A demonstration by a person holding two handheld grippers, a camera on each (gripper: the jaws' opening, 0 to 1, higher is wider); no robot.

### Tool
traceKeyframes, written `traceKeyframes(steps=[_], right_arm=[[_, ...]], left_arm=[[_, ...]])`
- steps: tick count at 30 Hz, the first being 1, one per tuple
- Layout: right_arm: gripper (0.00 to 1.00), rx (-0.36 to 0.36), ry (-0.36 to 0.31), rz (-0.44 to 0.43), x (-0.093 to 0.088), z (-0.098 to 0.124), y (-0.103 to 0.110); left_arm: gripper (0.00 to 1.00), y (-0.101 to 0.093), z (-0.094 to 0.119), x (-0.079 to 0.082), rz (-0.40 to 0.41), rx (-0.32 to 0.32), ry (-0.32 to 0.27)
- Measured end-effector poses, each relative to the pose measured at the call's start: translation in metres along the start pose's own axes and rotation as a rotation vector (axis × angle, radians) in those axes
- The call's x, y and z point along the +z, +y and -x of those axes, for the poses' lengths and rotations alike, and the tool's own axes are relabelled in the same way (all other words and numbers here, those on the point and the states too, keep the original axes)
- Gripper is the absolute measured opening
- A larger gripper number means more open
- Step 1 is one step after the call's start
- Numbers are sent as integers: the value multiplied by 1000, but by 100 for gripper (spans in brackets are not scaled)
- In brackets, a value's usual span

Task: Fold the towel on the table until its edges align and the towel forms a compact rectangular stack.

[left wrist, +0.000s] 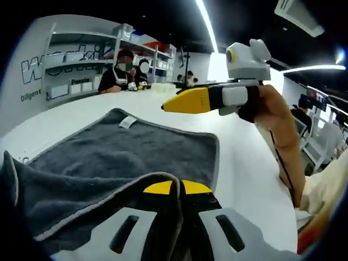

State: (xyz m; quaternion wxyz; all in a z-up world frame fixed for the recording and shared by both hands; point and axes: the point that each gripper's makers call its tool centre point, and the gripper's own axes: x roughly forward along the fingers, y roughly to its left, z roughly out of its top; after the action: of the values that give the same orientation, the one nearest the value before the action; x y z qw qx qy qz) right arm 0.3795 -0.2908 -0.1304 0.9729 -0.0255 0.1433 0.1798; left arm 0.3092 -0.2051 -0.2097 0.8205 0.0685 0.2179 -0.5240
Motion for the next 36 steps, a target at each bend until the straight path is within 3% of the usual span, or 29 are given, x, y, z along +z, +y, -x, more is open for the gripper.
traceKeyframes(steps=[7,9,13,16,21,27,29,33,36], right_arm=[[99,13,7,-2,-2,-2,3],[99,13,10,0,-3,-2,4],[99,16,15,3,-5,-2,5],[99,19,23,6,-8,-3,6],[99,26,31,14,-11,-4,10],[99,32,53,21,-17,-7,12],[99,40,67,25,-21,-9,14],[99,45,87,34,-25,-12,17],[99,49,97,40,-28,-13,19]], left_arm=[[30,0,-4,-14,-13,-1,40],[34,-3,0,-12,-2,-18,22],[52,-1,16,-7,-28,19,13],[55,1,32,3,-60,44,-35],[66,25,69,15,-124,163,-80],[78,61,117,21,-128,295,-114],[82,76,135,18,-103,330,-116],[86,116,178,11,25,413,-164],[90,136,204,9,53,458,-198]])
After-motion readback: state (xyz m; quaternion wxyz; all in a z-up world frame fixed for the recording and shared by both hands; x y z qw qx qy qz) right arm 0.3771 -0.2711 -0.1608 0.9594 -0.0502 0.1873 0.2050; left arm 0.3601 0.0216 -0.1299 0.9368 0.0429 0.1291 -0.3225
